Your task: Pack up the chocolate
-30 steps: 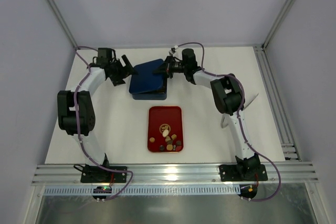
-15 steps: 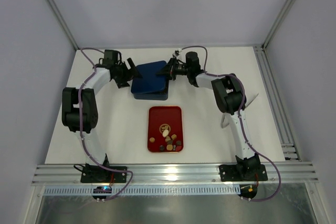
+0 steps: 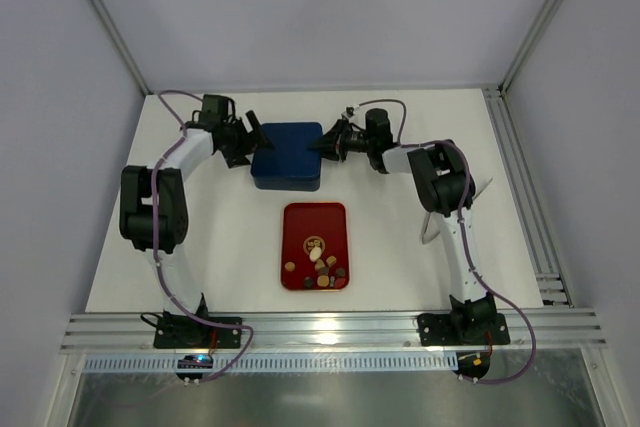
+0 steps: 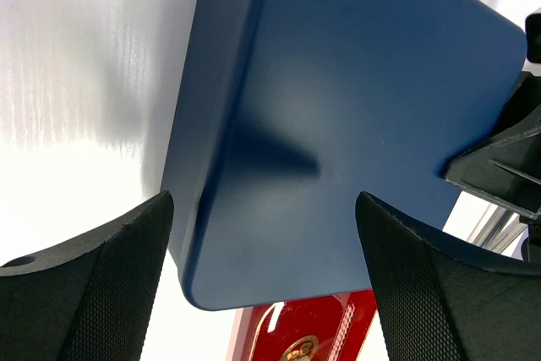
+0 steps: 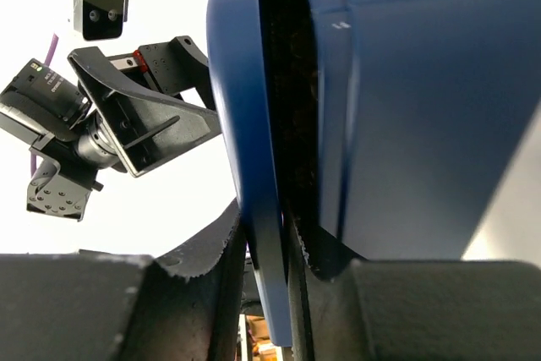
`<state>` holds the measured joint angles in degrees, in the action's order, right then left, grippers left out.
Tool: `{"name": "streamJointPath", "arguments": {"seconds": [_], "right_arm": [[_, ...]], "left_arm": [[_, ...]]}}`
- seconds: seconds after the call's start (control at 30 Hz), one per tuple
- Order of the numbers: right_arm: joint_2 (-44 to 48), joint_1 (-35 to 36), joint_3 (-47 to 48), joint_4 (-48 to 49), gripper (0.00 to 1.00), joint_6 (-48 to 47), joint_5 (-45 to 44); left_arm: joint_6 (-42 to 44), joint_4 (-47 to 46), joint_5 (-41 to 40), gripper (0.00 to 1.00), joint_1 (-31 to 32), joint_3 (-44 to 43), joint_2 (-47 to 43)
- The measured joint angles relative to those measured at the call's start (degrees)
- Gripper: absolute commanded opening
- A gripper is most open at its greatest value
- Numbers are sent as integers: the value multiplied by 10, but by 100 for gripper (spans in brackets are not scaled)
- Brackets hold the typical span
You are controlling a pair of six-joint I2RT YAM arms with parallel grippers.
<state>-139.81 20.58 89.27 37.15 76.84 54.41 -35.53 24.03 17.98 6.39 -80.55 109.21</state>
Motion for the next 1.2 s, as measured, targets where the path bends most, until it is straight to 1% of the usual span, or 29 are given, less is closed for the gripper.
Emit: {"name": "streamJointPath", "arguments": {"seconds": [0.3,0.5,0.6,0.73,0.8,1.03,1.2], "right_arm": [[26,-17,-29,-4,29,-14,2],[40,-23,-30,-36,29,-42,2],[46,-25,-30,-64,31,-66,1],[60,-28,-30,-124,34,-111,-6],[66,-31,-30,-148,35,-129,-9],[86,-38,-30,-207,39,-179,-16],[98,-40,-24,-249,45,-214,-25]], "left_arm": [[0,2,-7,86,14,-17,9],[0,2,-11,85,19,-22,12],[0,3,-16,86,21,-27,17],[1,11,-23,85,26,-37,23],[2,13,-26,85,30,-42,26],[3,30,-37,85,41,-56,30],[4,39,-45,84,46,-67,34]]}}
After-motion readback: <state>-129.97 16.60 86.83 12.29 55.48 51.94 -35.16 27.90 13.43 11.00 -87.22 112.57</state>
